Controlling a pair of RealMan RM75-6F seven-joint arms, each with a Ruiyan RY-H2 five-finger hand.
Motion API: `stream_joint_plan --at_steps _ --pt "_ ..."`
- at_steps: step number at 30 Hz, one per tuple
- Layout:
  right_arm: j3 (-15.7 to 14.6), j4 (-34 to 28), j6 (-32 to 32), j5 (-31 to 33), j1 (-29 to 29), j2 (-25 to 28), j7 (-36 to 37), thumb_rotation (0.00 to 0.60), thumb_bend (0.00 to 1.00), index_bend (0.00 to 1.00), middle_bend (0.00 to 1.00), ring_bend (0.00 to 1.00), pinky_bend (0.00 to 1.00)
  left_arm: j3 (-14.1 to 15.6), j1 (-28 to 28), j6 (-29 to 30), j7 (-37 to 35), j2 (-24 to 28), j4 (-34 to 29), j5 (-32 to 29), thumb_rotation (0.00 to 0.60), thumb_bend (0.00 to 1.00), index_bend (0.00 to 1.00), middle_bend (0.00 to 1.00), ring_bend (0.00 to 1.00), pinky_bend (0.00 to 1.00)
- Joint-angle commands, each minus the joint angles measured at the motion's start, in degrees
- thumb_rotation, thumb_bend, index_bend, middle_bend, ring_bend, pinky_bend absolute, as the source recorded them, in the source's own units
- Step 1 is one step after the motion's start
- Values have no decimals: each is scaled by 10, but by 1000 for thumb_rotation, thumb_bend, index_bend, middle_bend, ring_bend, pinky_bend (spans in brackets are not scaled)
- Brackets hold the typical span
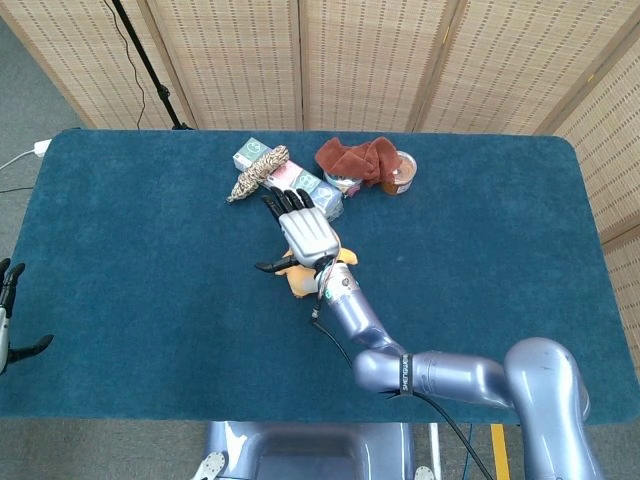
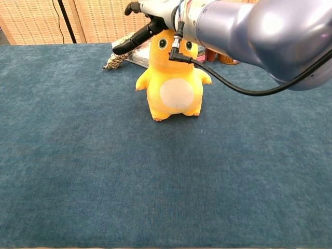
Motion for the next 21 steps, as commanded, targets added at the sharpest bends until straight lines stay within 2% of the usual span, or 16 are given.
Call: stream_joint_plan --at_steps 1,13,21 --pt "-6 16 -2 -13 1 -9 6 282 0 0 0 0 0 0 1 1 -3 1 0 1 600 0 0 0 0 0" --pt "-46 32 -11 -75 -29 -23 31 283 0 4 0 0 0 2 2 -1 -12 4 1 3 600 0 0 0 0 0" --pt "-63 69 -28 -93 -35 -37 27 283 0 4 0 0 0 4 3 0 -15 5 1 7 600 0 0 0 0 0"
